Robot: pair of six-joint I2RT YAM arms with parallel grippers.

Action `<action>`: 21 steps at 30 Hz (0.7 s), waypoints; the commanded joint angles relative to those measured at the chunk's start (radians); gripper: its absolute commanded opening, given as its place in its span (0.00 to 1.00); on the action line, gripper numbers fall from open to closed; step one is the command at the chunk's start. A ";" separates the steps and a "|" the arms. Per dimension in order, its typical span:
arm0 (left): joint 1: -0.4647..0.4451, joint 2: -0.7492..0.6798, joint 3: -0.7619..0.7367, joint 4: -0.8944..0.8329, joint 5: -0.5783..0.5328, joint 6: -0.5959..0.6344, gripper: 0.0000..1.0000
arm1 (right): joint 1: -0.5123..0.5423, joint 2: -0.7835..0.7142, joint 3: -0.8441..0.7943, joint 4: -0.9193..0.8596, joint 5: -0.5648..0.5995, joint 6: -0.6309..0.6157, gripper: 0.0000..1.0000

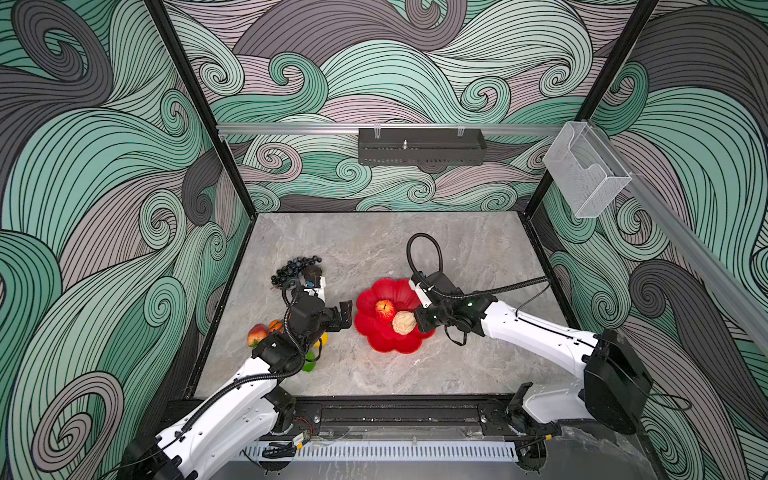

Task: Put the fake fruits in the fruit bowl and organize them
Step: 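Lower the squash with the right gripper into the bowl beside the apple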

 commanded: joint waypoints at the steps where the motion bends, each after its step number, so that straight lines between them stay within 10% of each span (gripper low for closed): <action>1: 0.005 0.008 0.020 -0.007 -0.018 0.008 0.99 | 0.013 0.003 0.037 -0.022 0.033 -0.023 0.00; 21: 0.005 0.015 0.023 -0.009 -0.030 0.014 0.99 | 0.101 0.105 0.172 -0.149 0.190 -0.114 0.00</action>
